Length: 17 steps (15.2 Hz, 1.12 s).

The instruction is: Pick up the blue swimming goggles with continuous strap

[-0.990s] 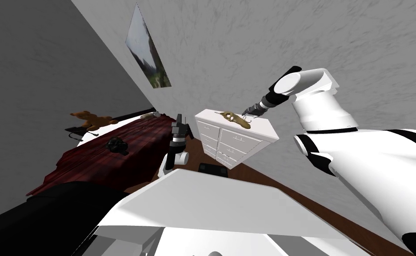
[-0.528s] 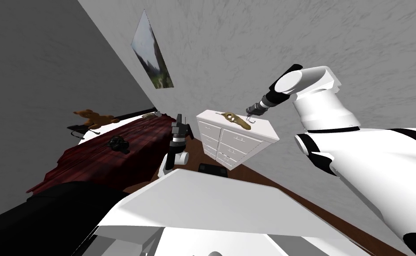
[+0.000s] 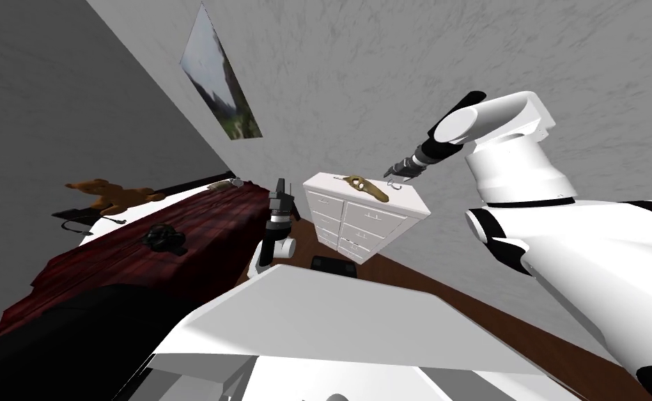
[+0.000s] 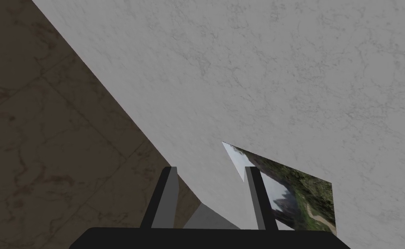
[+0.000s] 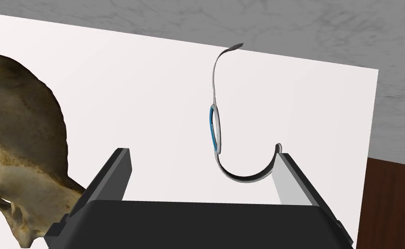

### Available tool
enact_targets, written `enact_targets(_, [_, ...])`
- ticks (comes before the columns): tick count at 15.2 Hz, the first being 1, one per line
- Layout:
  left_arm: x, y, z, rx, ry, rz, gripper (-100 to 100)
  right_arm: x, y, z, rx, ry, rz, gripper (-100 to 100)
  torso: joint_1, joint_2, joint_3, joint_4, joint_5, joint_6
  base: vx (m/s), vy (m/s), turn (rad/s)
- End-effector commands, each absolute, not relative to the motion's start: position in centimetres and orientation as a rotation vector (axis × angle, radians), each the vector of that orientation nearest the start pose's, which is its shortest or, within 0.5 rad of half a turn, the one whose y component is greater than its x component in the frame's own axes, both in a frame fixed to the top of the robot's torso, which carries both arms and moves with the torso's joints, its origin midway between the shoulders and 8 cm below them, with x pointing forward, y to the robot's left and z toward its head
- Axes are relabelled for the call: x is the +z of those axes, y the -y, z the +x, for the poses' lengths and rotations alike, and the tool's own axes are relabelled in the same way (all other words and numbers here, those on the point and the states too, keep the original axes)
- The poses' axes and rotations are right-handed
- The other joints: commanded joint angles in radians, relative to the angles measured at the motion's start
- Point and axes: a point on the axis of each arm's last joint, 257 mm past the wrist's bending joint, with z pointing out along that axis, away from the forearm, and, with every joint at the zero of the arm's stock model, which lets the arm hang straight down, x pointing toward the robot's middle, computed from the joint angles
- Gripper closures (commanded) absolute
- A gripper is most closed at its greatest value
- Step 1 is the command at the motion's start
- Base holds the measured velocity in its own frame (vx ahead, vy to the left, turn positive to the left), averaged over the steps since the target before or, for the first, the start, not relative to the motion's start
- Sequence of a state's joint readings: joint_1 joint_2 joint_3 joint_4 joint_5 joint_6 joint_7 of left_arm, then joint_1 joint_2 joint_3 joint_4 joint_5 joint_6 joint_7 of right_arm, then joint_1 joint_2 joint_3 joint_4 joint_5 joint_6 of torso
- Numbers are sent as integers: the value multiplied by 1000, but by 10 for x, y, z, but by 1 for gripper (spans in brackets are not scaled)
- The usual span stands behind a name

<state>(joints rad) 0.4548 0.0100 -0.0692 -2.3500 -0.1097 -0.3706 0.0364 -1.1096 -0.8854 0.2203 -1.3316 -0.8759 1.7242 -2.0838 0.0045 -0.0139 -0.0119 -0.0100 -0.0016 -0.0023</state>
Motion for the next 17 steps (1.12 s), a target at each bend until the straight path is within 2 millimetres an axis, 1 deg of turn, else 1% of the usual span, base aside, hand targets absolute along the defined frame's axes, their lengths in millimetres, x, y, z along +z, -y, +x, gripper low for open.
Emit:
enact_targets(1, [44, -240, 358, -1339, -686, -621, 0, -1, 329, 571, -932, -337, -2945, -100, 0, 0, 0, 0, 0, 0, 13, 44, -150])
enact_targets(2, [44, -240, 357, -1339, -686, -621, 0, 3, 333, 571, -952, -352, -2948, -100, 0, 0, 0, 0, 0, 0, 1, 37, -194])
enact_targets(3, [44, -240, 357, -1339, -686, -621, 0, 3, 340, 564, -903, -349, -2959, -100, -1, 0, 0, 0, 0, 0, -44, 20, 69])
enact_targets(6, [45, -240, 358, -1339, -686, -621, 0, -4, 337, 561, -834, -326, -2953, -100, -6, 4, 2, 1, -1, -1, -54, -58, 261])
enact_targets(9, [44, -240, 358, -1339, -686, -621, 0, -11, 333, 557, -767, -305, -2942, -100, -10, 1, 0, 0, -2, -1, 5, -87, 196])
enact_targets(12, [44, -240, 358, -1339, -686, -621, 0, -19, 330, 554, -703, -288, -2929, -100, -9, -2, -1, -1, -2, -1, 22, -62, 174])
enact_targets(13, [44, -240, 358, -1339, -686, -621, 0, -16, 331, 555, -726, -295, -2933, -100, -9, -2, -1, -1, -2, -1, 14, -38, 55])
enact_targets(14, [44, -240, 358, -1339, -686, -621, 0, -14, 334, 563, -768, -282, -2923, -100, -8, -2, -1, -1, -2, 0, -55, 18, -29])
enact_targets(15, [45, -240, 358, -1339, -686, -621, 0, -13, 335, 565, -780, -279, -2920, -100, -5, 1, 0, 0, -2, 0, -91, 57, -49])
enact_targets(16, [45, -240, 358, -1339, -686, -621, 0, -16, 334, 560, -753, -287, -2926, -100, -2, 3, 2, 0, -1, 0, -50, 37, -24])
enact_targets(17, [45, -240, 358, -1339, -686, -621, 0, -15, 334, 562, -760, -285, -2925, 100, -2, 3, 2, 1, 0, 0, -16, 12, -4])
